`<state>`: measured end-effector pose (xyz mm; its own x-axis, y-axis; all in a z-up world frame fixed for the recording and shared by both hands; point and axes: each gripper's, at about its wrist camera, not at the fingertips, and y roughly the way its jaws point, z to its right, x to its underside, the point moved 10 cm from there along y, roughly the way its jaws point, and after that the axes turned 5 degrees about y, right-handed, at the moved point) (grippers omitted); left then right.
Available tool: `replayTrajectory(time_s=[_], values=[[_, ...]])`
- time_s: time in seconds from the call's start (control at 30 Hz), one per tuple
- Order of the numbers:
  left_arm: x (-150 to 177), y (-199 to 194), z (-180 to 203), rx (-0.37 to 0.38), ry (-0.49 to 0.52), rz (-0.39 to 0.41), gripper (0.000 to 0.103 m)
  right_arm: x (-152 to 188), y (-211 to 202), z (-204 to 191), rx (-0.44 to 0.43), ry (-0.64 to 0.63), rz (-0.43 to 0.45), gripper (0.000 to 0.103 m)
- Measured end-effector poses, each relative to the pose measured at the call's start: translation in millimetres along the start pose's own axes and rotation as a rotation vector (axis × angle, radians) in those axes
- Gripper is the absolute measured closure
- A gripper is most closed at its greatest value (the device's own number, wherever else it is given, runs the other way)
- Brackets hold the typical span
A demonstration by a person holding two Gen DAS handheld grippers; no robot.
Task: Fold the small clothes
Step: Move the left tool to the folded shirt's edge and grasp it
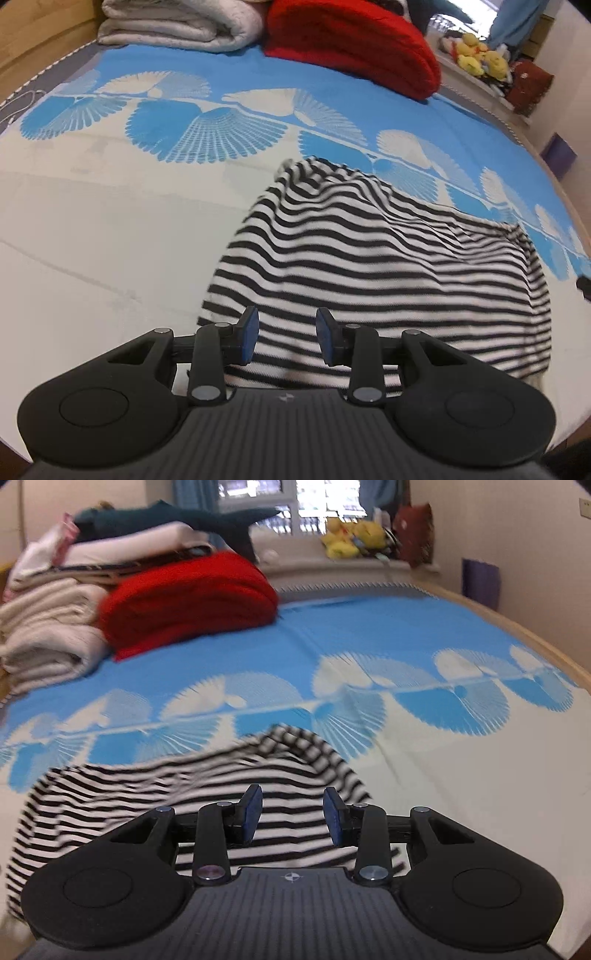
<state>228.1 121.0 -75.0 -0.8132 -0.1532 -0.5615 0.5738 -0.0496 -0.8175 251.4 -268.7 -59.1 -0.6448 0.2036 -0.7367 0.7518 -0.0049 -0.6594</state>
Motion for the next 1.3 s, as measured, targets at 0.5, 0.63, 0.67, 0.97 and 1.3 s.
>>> replayTrajectory(time_s=[0.5,0.63,0.67,0.97,1.3], values=[[45,-20,6,0.034,-0.010,0.000,0.066,26,-40,-21,-0.072,0.041,-0.002,0.065],[49,-16,4,0.034,-0.020,-0.021,0.066,11,-52,-29,-0.123,-0.054,0.024,0.065],[50,-14,0,0.036,-0.038,-0.028,0.066,3,-54,-29,-0.123,-0.096,0.044,0.064],[62,19,-29,0.145,-0.295,-0.170,0.052,-26,-30,47,-0.039,-0.048,0.035,0.062],[59,54,-44,0.157,-0.486,-0.231,0.038,-16,-11,100,-0.003,0.021,-0.004,0.062]])
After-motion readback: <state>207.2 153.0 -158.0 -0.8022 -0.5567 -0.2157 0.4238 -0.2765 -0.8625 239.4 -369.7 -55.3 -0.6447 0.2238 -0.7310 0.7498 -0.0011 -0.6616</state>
